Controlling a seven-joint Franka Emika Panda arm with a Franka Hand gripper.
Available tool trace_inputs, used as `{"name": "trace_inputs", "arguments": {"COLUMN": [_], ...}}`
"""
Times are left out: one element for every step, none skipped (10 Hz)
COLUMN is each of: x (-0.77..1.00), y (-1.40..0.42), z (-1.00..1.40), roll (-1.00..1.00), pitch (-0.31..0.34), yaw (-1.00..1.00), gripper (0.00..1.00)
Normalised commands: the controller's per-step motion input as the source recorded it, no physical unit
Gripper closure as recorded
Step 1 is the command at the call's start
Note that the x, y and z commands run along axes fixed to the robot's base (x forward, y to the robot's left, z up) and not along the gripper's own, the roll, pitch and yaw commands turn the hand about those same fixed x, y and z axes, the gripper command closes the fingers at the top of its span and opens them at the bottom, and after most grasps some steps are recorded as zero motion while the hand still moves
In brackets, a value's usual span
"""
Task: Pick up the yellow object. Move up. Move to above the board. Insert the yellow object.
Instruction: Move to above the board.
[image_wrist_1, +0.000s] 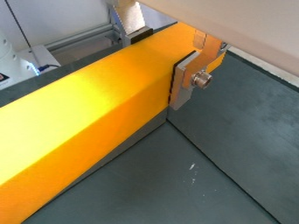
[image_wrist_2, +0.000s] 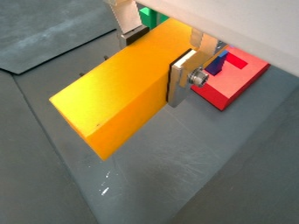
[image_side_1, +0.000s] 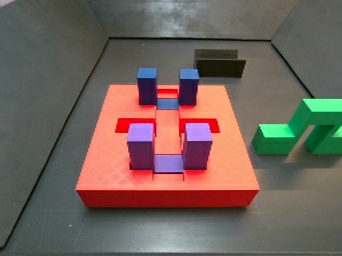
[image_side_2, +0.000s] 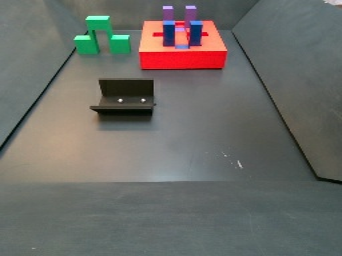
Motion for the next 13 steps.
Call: {"name": "trace_inputs", "arguments": {"x": [0.50, 0.50, 0.52, 0.54, 0.55, 0.55, 0.57, 0.58, 0.61, 0.63, 0.37, 0.25, 0.15], "y": [-1.40, -1.40, -1.40, -1.40, -1.40, -1.40, -1.40, -1.40, -1.40, -1.40, -0.73, -0.43, -0.26], "z": [0.18, 0.16, 0.17, 0.17, 0.17, 0.18, 0.18, 0.19, 0.20, 0.20, 0.12, 0.08, 0.06], "roll": [-0.06, -0.03, -0.03, -0.08, -0.04, -0.01, -0.01, 0.00, -0.01, 0.01, 0.01, 0.02, 0.03], "pitch": [0.163, 0.162, 0.187, 0.188, 0.191, 0.177, 0.165, 0.157, 0.159, 0.153, 0.153, 0.128, 0.091], "yaw": [-0.51, -0.44, -0.25, -0.15, -0.08, -0.04, -0.02, -0.01, 0.00, 0.00, 0.01, 0.01, 0.01], "gripper": [1.00, 1.00, 1.00, 1.00, 1.00, 1.00, 1.00, 1.00, 1.00, 1.00, 1.00, 1.00, 1.00]}}
